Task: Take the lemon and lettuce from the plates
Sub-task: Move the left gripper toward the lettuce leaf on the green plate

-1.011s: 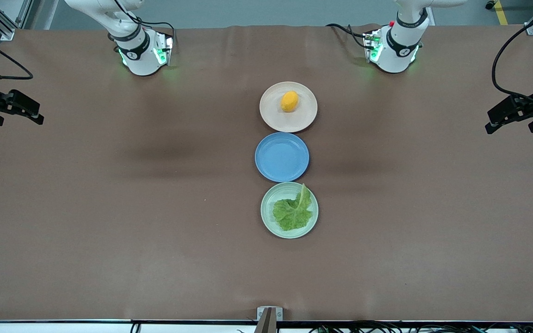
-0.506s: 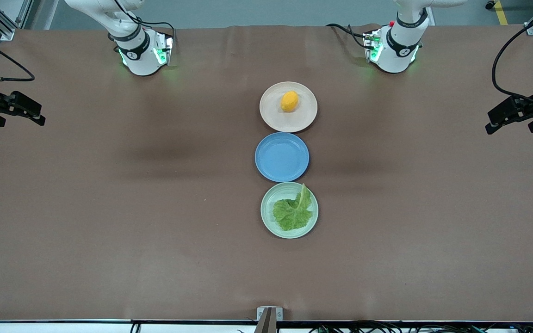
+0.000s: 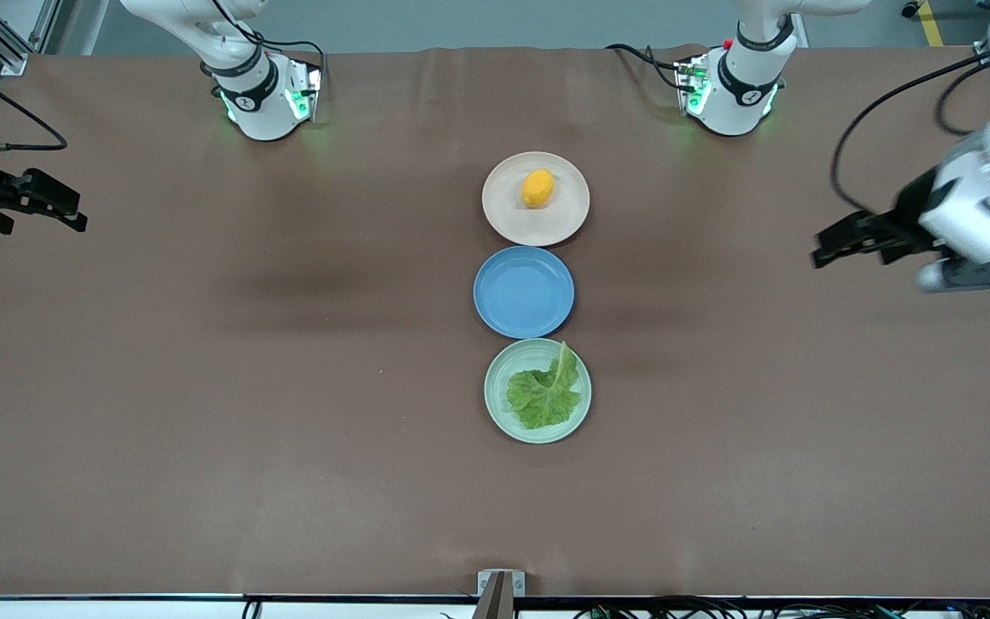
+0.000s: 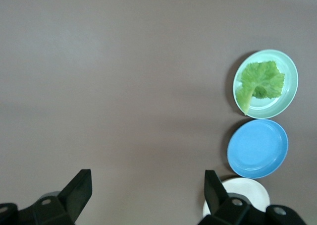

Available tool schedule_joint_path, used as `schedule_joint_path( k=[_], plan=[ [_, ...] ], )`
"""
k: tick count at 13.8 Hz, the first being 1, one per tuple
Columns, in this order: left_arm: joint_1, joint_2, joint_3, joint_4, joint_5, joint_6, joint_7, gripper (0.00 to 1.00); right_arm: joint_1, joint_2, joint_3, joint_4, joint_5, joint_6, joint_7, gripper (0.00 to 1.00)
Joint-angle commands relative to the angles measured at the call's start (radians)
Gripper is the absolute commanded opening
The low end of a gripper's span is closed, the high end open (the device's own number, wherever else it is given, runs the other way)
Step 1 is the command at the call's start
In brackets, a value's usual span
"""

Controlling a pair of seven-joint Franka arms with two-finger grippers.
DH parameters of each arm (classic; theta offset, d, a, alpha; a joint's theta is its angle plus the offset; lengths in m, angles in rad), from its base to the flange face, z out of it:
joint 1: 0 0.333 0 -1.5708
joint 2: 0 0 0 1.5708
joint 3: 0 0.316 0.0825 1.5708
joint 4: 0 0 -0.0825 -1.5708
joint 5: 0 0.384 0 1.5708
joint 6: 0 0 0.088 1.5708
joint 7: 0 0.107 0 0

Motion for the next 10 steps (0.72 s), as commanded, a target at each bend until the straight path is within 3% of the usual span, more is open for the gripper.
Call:
schedule_joint_path(
  k=[1,6,10],
  plan=[
    [-0.094,0.091,0.002,0.021,-0.003,0.028,-0.136,1.0,0.007,-0.01,0.001,-0.012,0.013,-0.01,0.012,1.0],
    [-0.211,0.229,0.0,0.021,-0.005,0.247,-0.404,1.0,0.019,-0.01,0.004,-0.009,0.014,-0.011,0.013,1.0],
    [-0.318,0.323,-0.003,0.021,-0.006,0.337,-0.832,1.0,0.013,-0.002,0.003,0.001,0.013,-0.01,0.009,1.0]
  ],
)
